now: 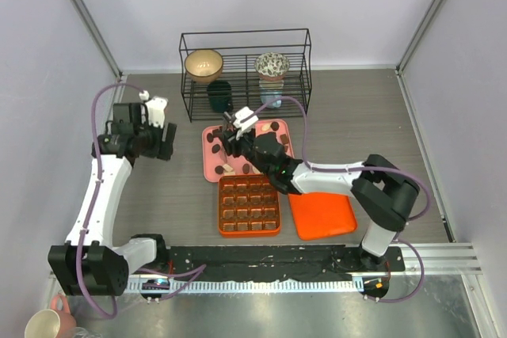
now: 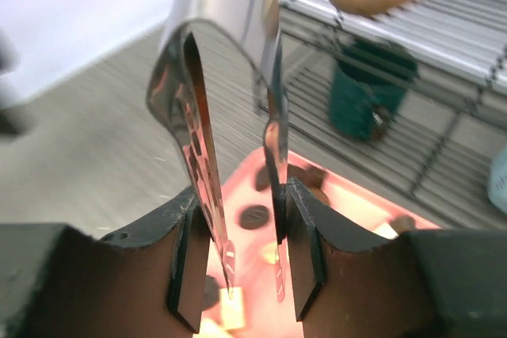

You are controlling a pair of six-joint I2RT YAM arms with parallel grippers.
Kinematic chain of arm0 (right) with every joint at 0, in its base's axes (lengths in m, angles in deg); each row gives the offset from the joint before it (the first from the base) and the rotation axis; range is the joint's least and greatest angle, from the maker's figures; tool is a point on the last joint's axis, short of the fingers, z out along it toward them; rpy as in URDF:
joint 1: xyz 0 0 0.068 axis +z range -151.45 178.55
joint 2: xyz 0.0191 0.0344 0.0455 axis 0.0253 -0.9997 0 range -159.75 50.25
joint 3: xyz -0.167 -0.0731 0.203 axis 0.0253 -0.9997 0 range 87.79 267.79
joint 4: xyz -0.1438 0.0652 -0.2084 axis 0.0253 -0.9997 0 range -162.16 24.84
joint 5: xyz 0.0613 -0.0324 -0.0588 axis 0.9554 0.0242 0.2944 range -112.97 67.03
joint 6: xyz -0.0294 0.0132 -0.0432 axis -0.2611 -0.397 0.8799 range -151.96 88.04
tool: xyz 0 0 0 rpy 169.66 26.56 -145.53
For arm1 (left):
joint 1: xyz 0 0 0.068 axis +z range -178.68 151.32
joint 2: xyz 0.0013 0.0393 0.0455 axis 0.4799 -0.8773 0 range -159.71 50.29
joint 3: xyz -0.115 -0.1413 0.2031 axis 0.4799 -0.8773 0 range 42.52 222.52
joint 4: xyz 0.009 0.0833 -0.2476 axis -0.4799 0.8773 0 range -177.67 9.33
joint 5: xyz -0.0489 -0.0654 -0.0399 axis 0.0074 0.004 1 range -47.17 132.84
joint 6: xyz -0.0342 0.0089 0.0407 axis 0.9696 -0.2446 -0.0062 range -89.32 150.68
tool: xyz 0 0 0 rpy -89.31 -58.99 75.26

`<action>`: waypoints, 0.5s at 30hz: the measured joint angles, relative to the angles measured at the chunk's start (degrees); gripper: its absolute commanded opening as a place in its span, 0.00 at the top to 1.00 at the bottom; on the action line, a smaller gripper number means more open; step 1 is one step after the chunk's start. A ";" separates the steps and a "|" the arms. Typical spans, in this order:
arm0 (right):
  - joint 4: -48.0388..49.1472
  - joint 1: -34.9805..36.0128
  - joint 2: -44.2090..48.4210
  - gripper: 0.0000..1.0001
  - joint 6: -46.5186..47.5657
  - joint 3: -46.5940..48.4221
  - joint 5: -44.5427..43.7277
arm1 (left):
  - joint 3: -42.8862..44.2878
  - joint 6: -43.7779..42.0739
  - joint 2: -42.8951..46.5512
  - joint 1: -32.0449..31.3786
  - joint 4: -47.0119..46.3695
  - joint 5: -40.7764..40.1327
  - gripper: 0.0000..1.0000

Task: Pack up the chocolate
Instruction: Adjust the clamp.

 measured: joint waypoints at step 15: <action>-3.74 5.86 8.07 0.57 0.52 0.24 4.37 | 22.38 5.92 -9.55 -15.02 3.21 1.60 0.24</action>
